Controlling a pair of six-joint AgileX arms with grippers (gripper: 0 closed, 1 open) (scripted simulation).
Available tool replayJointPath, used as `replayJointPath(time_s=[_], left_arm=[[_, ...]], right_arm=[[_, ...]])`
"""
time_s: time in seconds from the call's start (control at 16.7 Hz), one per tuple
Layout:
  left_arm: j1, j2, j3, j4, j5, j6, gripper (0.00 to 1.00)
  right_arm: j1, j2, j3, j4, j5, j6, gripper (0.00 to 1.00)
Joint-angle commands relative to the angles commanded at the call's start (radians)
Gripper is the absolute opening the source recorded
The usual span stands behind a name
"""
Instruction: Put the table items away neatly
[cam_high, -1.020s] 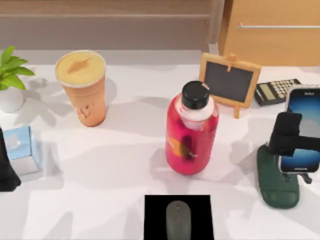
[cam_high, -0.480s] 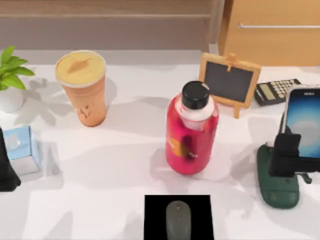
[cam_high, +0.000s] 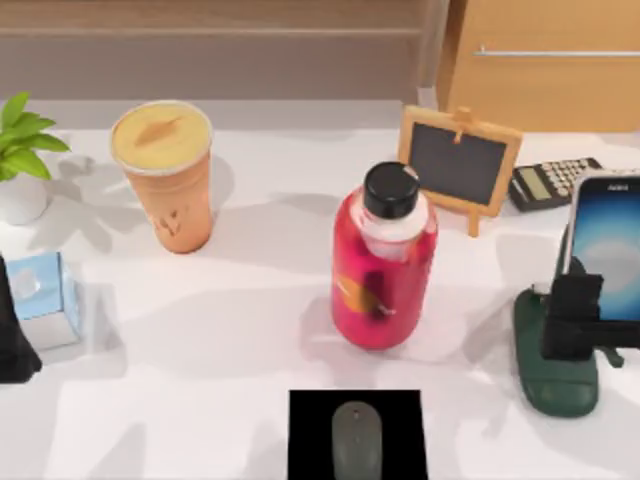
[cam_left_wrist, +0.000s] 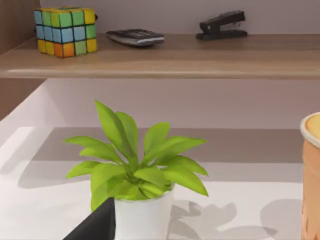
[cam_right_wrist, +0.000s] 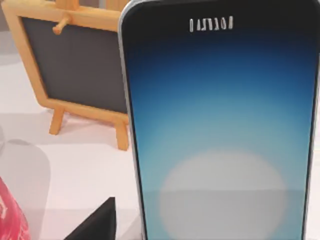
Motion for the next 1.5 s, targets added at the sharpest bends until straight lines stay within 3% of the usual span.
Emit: replayJointPath(time_s=[0.24, 0.42, 0.84, 1.02, 1.2, 1.5], left_arm=[[0.0, 0.0, 0.0, 0.0, 0.0, 0.0, 1.0], [0.0, 0.0, 0.0, 0.0, 0.0, 0.0, 1.0], [0.0, 0.0, 0.0, 0.0, 0.0, 0.0, 1.0], [0.0, 0.0, 0.0, 0.0, 0.0, 0.0, 1.0], [0.0, 0.0, 0.0, 0.0, 0.0, 0.0, 1.0], [0.0, 0.0, 0.0, 0.0, 0.0, 0.0, 1.0]], right_arm=[[-0.058, -0.152, -0.067, 0.072, -0.055, -0.139, 1.0], [-0.176, -0.347, -0.15, 0.147, -0.16, -0.289, 1.0], [-0.68, -0.716, -0.383, 0.302, -0.628, -0.513, 1.0], [-0.83, -0.797, -0.457, 0.333, -0.766, -0.546, 1.0], [-0.889, -0.827, -0.49, 0.344, -0.82, -0.553, 1.0], [-0.889, -0.827, -0.49, 0.344, -0.82, -0.553, 1.0]])
